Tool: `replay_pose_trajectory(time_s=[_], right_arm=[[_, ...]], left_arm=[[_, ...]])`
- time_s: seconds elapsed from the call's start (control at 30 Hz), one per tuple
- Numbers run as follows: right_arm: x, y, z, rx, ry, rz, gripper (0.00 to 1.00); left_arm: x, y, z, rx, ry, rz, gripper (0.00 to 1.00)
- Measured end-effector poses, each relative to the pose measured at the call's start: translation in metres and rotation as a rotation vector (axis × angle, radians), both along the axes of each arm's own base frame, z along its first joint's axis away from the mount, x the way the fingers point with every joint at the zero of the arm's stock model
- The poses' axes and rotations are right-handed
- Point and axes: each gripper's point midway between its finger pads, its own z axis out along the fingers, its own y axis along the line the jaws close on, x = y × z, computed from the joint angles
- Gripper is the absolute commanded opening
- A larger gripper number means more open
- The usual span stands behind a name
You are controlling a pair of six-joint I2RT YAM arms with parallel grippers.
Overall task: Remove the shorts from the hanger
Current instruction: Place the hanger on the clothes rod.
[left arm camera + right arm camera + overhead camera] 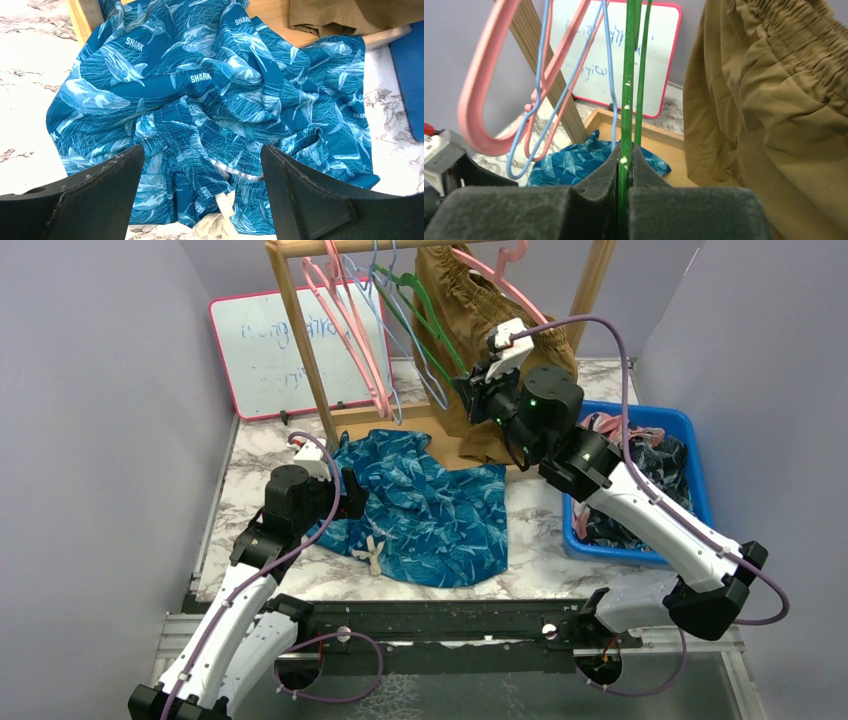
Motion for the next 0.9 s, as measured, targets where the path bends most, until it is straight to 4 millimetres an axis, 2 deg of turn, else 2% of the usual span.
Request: replay_pose_trajectory(time_s=[0.1, 0.2, 0.57, 0.6, 0.67, 0.77, 0.9], right_arm=[[0.004, 0.004, -0.012, -0.025, 0.022, -0.001, 0.05], [0.005, 0.005, -0.013, -0.028, 0.025, -0.002, 0.06], [0.015, 0.010, 0.003, -0.023, 0.011, -0.022, 0.07], [0.016, 0.011, 0.001, -0.028, 0.015, -0.022, 0.10], [0.018, 0.012, -0.003, -0.034, 0.022, -0.024, 0.21], [0.018, 0.011, -0.007, -0.036, 0.029, -0.026, 0.46], [0.013, 0.005, -0.024, -0.055, 0.049, -0.026, 0.61]], left_arm=[[0.000, 0.000, 0.000, 0.000, -0.001, 0.000, 0.89], [0.000, 0.000, 0.000, 0.000, -0.001, 0.000, 0.89], [0.000, 0.000, 0.000, -0.001, -0.001, -0.001, 0.89], [0.000, 0.000, 0.000, 0.000, -0.001, 0.000, 0.89], [0.000, 0.000, 0.000, -0.001, -0.001, 0.000, 0.89], [0.000, 0.000, 0.000, 0.000, -0.002, -0.001, 0.89], [0.000, 0.000, 0.000, 0.000, -0.002, 0.000, 0.89]])
